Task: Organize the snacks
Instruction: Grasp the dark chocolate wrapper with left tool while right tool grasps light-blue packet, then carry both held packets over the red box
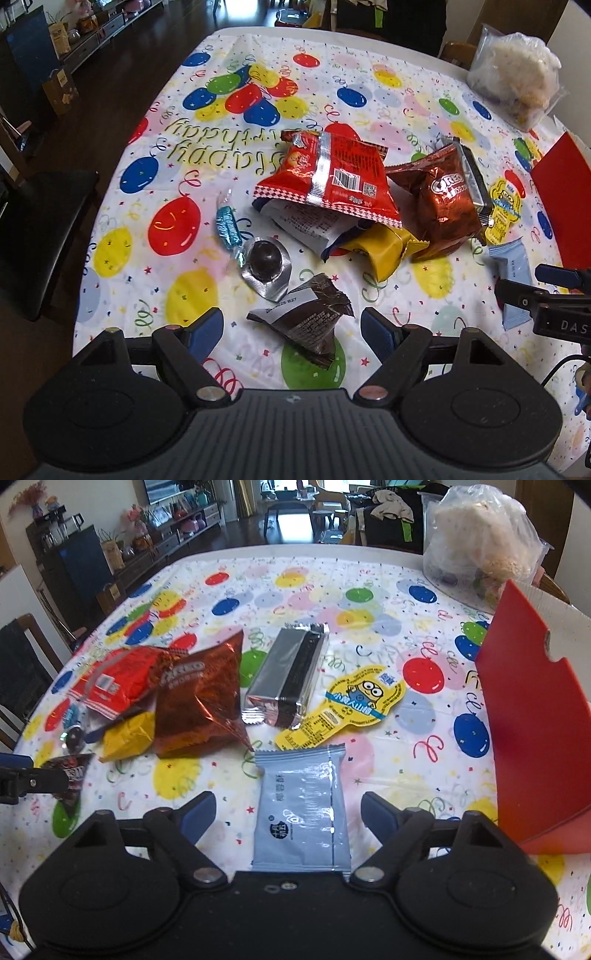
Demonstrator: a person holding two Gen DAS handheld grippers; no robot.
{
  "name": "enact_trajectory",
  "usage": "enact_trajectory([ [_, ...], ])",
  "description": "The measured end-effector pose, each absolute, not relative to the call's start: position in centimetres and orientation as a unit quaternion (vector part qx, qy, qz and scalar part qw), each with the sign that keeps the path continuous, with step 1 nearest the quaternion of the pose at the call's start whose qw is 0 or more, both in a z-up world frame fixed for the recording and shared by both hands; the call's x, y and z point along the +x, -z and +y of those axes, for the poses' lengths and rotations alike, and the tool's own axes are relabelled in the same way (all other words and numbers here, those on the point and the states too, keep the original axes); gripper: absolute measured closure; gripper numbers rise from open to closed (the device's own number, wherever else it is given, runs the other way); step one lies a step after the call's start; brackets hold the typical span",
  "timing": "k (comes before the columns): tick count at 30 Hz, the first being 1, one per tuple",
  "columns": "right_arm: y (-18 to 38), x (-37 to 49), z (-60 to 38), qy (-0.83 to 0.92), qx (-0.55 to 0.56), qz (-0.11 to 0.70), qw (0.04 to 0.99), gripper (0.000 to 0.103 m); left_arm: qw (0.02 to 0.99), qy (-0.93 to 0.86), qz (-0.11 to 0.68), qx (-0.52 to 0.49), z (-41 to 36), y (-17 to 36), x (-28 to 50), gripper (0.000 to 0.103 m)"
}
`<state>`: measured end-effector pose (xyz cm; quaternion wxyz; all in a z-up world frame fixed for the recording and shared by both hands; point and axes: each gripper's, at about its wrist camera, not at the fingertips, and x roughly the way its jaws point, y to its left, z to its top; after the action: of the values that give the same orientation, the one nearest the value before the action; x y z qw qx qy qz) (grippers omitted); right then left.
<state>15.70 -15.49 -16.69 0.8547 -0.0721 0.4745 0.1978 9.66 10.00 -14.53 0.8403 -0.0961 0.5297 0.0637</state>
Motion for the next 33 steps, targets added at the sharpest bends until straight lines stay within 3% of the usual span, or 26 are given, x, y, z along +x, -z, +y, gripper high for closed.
enact_trajectory([
  [6,17.1,16.2,-15.0,-0.2,-0.082,0.476,0.853,0.03,0.835,-0.068,0.537,-0.098,9.9,15.3,10.5,0.024],
  [9,17.3,16.4,-14.9,-0.2,-0.083,0.479,0.851,0.038,0.827,-0.067,0.548,-0.108,10.1,15.8,10.7,0.04],
  [18,17.4,16.5,-14.9,-0.198,-0.09,0.47,0.855,0.056,0.824,-0.073,0.549,-0.116,10.3,15.7,10.7,0.051],
  [33,15.5,15.4,-16.3,-0.204,-0.056,0.466,0.859,0.056,0.829,-0.069,0.542,-0.121,10.0,14.1,9.9,0.053],
])
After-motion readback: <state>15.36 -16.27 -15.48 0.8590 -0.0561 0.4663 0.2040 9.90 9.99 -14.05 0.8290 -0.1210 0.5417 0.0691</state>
